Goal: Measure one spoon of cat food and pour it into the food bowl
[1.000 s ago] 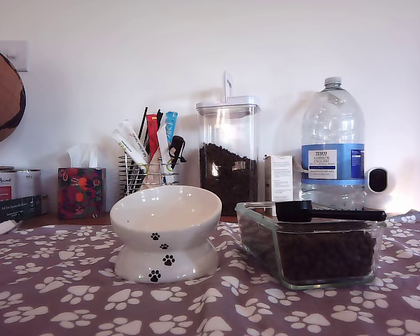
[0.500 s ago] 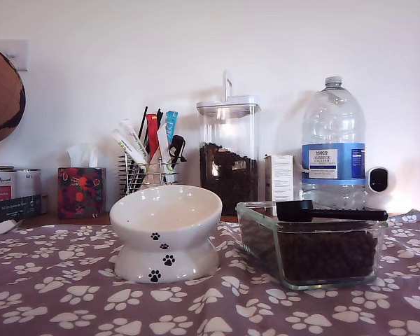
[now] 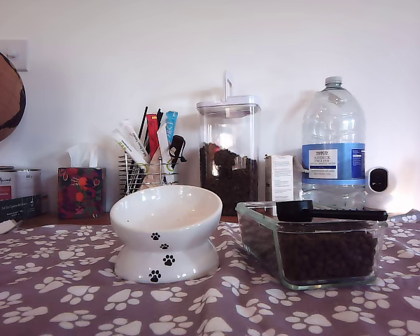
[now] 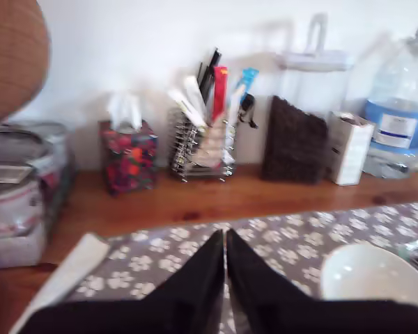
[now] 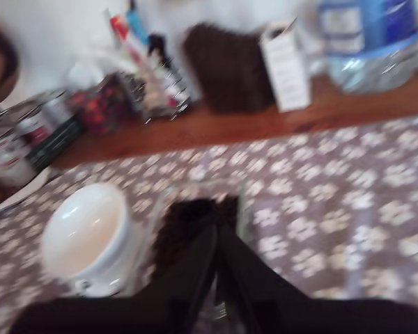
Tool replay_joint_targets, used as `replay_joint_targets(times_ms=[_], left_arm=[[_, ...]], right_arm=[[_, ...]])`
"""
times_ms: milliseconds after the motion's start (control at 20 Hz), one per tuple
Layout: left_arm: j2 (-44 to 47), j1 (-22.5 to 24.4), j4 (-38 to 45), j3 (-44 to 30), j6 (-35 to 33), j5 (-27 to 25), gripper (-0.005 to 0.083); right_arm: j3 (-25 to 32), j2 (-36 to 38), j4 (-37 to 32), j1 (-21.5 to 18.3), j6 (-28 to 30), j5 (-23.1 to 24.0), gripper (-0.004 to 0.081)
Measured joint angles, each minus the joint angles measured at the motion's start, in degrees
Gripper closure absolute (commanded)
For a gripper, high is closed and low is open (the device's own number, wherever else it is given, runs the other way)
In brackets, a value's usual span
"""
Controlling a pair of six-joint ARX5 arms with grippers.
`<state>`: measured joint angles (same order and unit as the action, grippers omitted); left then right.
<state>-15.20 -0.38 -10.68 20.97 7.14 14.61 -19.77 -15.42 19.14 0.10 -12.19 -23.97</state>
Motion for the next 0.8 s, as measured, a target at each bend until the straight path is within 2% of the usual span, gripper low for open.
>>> replay_joint_targets(times_ms=[100,200,350,550,650,800], left_arm=[[-1.9,0.0,0.0,0.0,0.0,1.3,0.0793],[-3.3,0.0,0.0,0.0,0.0,1.9,0.0793],[-3.4,0.0,-0.1,0.0,0.0,2.1,0.0793],[-3.3,0.0,-0.1,0.0,0.0,2.1,0.0793],[-3.3,0.0,-0.1,0.0,0.0,2.1,0.0793],[-3.3,0.0,-0.1,0.0,0.0,2.1,0.0793]], right_arm=[[0.0,-4.3,-1.6,0.0,-1.3,-4.2,0.0638],[0.0,-8.4,-4.4,0.0,-1.5,-5.4,0.0567],[0.0,-12.8,-11.1,0.0,-2.4,-7.6,0.0554],[-0.3,-20.1,-15.3,1.2,-4.5,-8.0,0.054],[-0.3,-24.7,-18.8,4.4,-3.4,-5.9,0.054],[-0.3,-27.8,-23.8,11.8,-0.8,1.3,0.0539]])
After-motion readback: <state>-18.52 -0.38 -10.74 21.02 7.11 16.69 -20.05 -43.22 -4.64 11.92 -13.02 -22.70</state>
